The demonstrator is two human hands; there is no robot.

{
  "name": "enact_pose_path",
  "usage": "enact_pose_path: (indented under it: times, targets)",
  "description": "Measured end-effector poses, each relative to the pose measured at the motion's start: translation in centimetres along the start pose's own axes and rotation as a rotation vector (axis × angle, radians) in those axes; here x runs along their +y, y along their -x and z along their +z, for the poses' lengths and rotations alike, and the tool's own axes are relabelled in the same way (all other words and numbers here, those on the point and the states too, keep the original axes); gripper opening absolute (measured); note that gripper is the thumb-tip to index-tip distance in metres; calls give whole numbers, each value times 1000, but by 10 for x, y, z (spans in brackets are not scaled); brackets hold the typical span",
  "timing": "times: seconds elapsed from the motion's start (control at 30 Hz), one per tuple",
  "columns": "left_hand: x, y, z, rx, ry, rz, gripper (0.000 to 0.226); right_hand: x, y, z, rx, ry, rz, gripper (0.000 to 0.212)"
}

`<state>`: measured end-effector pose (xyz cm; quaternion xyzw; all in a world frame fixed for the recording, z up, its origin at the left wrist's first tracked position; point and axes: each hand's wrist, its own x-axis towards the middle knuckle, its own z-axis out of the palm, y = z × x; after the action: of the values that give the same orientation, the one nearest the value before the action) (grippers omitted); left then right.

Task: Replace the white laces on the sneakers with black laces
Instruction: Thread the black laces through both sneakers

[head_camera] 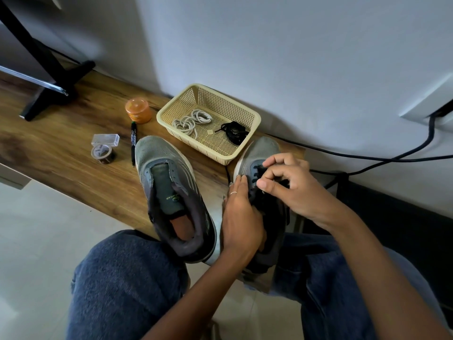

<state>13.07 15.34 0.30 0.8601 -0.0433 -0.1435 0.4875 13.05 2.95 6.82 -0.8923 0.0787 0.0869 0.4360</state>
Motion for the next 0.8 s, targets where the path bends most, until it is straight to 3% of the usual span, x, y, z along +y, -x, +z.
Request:
enact_pose_path:
  times: [0.1, 0.23, 0.33, 0.47, 0.53, 0.63, 0.8]
  targets:
    - [0, -2, 0, -11, -1, -1, 66, 1, 4, -8, -10, -80, 50, 20]
    - [-2, -4, 2, -12, 26, 7, 63, -4, 1, 0, 98, 237, 39, 49]
    - [-1, -2, 0, 5, 14, -2, 60, -6, -3, 10, 68, 420, -18, 36]
    - [-3, -2, 0, -26, 13, 22, 65, -7, 1, 3, 42, 86, -37, 26]
    - [-5, -5, 1, -28, 19, 21, 67, -8, 3, -1, 80, 48, -38, 25]
    - [-7, -7, 3, -12, 2, 6, 68, -7, 3, 1, 180, 305, -37, 28]
    - [-4, -2, 2, -6, -9, 22, 57, -6, 1, 11, 105, 491, -48, 37]
